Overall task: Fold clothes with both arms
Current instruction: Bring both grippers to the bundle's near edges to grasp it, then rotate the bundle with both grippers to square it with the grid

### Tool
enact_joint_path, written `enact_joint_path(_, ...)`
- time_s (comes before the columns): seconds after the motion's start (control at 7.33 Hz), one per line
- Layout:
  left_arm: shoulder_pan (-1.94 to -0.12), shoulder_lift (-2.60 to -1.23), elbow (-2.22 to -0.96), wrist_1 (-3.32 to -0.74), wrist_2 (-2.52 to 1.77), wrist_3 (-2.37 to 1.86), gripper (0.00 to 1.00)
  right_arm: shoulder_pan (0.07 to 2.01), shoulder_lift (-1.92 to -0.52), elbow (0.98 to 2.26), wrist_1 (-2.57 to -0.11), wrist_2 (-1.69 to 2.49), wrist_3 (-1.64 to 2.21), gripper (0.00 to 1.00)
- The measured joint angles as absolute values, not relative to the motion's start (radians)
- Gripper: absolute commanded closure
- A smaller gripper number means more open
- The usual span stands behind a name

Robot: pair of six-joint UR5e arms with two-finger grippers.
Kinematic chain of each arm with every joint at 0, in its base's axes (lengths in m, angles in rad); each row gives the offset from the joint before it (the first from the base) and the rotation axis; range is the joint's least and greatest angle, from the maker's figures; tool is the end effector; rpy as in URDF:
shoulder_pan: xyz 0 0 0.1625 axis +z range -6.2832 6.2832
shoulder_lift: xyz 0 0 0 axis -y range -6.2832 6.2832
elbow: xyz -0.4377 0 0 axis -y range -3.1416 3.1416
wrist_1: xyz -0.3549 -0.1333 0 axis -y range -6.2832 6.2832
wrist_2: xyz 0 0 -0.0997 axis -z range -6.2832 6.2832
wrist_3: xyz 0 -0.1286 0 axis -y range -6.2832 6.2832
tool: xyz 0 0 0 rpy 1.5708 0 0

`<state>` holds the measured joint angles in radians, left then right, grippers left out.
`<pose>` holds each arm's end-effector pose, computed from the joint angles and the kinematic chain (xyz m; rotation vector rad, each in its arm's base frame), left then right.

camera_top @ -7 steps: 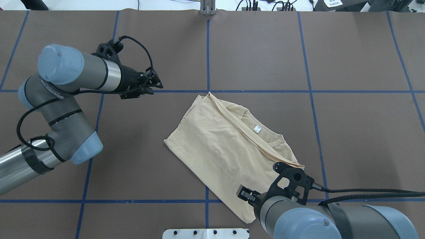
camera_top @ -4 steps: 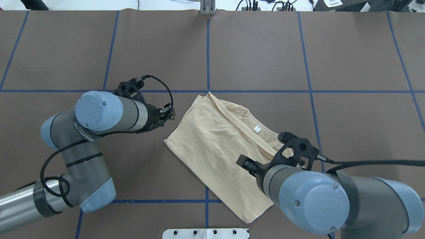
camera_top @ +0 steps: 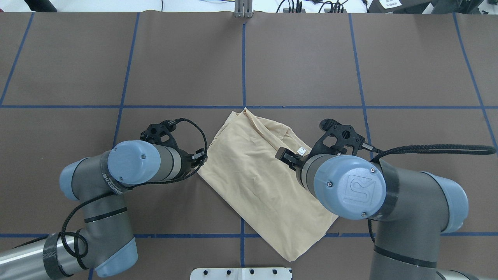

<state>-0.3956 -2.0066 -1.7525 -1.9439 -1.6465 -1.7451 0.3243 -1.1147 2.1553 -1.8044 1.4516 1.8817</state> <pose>0.5393 -0.3591 0.3407 0.0408 1.0025 -0.4845 -0.4583 -0.3108 0.2656 0.1203 -0.8204 0.6473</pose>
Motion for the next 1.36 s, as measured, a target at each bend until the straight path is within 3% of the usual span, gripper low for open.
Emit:
enact_joint_path(0.41, -0.385, -2.009, -1.743, -1.944, -1.646, -1.746, 0.62, 0.331, -1.114, 2.143, -1.795, 1.453, 1.881, 0.0)
enact_joint_path(0.82, -0.384, -2.015, -1.735, -1.945, -1.647, -1.743, 0.66, 0.338, -1.115, 2.14, -1.795, 1.453, 1.879, 0.0)
enact_joint_path(1.09, -0.384, -2.016, -1.731, -1.946, -1.646, -1.742, 1.0, 0.343, -1.115, 2.134, -1.795, 1.453, 1.878, 0.0)
enact_joint_path(1.36, -0.39, -2.016, -1.728, -1.947, -1.645, -1.741, 1.0, 0.345, -1.115, 2.128, -1.795, 1.454, 1.877, 0.0)
